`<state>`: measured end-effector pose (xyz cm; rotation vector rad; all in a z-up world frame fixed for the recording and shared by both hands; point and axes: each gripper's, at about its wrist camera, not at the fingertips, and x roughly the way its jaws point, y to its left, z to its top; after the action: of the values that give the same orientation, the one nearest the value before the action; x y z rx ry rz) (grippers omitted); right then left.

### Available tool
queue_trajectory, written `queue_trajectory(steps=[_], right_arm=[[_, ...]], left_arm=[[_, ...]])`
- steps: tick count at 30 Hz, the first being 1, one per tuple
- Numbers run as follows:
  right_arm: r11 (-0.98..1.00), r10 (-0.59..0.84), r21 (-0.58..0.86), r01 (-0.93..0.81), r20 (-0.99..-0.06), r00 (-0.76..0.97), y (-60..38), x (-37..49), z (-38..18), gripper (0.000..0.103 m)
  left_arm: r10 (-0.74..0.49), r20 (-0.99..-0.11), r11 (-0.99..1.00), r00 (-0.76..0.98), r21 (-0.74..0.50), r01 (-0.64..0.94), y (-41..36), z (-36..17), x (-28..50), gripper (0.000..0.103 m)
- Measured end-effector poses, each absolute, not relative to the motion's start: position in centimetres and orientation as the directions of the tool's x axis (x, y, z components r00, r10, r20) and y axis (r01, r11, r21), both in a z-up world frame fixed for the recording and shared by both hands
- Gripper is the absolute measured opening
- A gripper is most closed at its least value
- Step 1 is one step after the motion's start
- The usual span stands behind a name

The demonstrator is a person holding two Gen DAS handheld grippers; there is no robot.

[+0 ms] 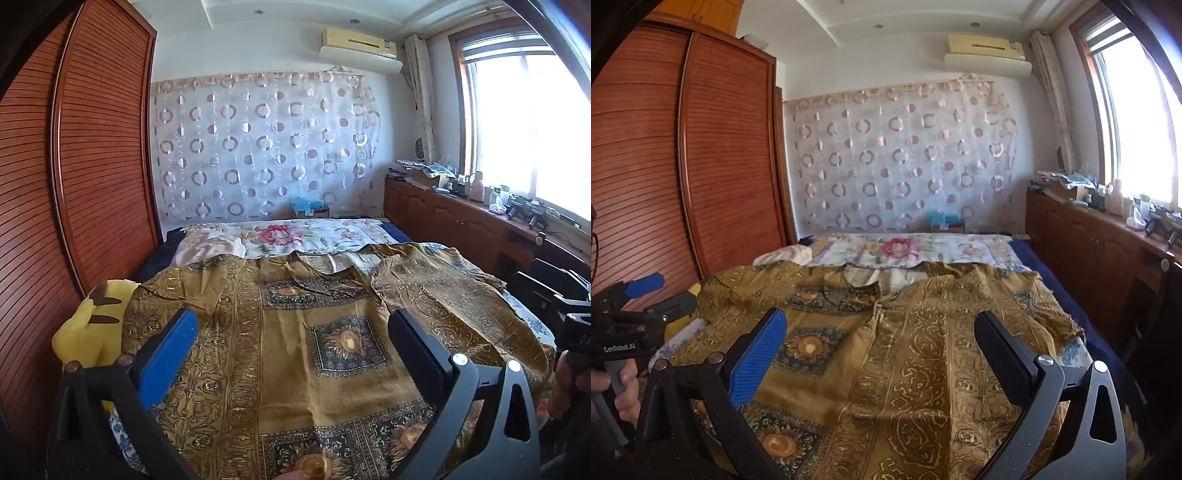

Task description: Fold small clothes

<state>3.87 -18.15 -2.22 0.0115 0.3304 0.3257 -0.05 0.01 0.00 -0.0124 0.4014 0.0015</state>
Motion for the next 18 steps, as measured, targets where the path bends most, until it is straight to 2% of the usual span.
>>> queue_trajectory(steps=[18], right_arm=[[0.948,0.317,0.066,-0.313,-0.312,0.895,-18.0,4.0,-2.3,0.103]], left_arm=[[0.004,-0.380,1.000,0.925,-0.017,-0.011,1.1,0.5,-0.4,0.103]])
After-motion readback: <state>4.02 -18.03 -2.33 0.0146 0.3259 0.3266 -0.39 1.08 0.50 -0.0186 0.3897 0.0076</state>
